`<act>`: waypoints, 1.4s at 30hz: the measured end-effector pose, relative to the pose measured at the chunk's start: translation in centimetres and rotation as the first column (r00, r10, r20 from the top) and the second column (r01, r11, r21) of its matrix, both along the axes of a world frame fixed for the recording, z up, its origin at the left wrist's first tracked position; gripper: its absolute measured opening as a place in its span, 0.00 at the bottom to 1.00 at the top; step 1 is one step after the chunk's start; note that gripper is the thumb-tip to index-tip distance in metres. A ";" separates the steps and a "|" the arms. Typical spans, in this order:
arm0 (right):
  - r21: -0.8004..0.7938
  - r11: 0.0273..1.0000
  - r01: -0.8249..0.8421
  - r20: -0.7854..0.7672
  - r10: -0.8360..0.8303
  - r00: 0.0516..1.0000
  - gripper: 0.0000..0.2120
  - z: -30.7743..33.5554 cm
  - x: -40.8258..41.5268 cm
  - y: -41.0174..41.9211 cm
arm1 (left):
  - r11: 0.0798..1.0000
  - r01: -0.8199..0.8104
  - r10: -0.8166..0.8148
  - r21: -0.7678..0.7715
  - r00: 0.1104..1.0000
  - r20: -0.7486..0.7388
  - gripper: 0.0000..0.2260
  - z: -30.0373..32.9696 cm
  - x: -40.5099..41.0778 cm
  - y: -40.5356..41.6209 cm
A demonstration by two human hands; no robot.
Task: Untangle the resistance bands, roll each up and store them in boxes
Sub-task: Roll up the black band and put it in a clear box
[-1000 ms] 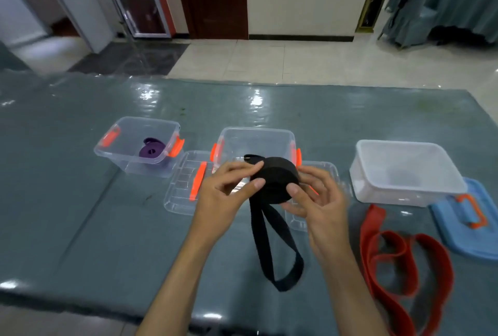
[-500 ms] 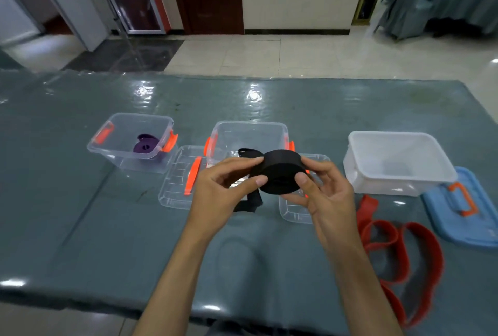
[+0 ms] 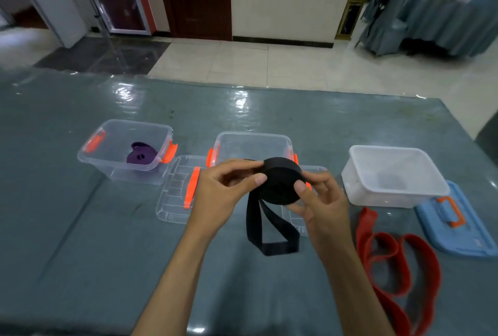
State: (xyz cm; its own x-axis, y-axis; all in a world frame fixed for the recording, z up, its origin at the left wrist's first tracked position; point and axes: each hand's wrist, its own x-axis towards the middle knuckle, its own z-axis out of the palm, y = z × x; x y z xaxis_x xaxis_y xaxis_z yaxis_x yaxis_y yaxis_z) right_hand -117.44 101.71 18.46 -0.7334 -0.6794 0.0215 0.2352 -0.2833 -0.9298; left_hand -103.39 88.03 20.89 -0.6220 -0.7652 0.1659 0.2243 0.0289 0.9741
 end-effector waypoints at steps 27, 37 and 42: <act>0.106 0.994 0.006 -0.060 0.001 0.998 0.15 -0.7 4.9 -4.9 | 0.994 0.074 -0.071 0.076 0.997 -0.032 0.15 -2.8 4.1 -5.7; 0.117 0.992 0.047 -0.176 -0.026 0.984 0.19 -0.4 3.9 -4.0 | 0.990 0.124 -0.127 0.069 0.992 0.026 0.14 -3.1 3.2 -6.0; 0.091 0.995 -0.037 -0.130 0.049 0.990 0.12 -0.7 2.3 -3.8 | 0.988 0.150 -0.151 0.028 0.988 0.038 0.15 -2.4 2.9 -5.8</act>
State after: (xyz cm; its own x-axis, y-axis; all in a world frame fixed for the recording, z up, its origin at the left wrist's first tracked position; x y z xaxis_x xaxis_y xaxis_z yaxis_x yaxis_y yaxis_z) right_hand -115.18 97.86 17.74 -0.6984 -0.7136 0.0547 0.1187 -0.1909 -0.9744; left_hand -100.53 82.27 18.52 -0.7363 -0.6659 0.1206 0.1852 -0.0269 0.9823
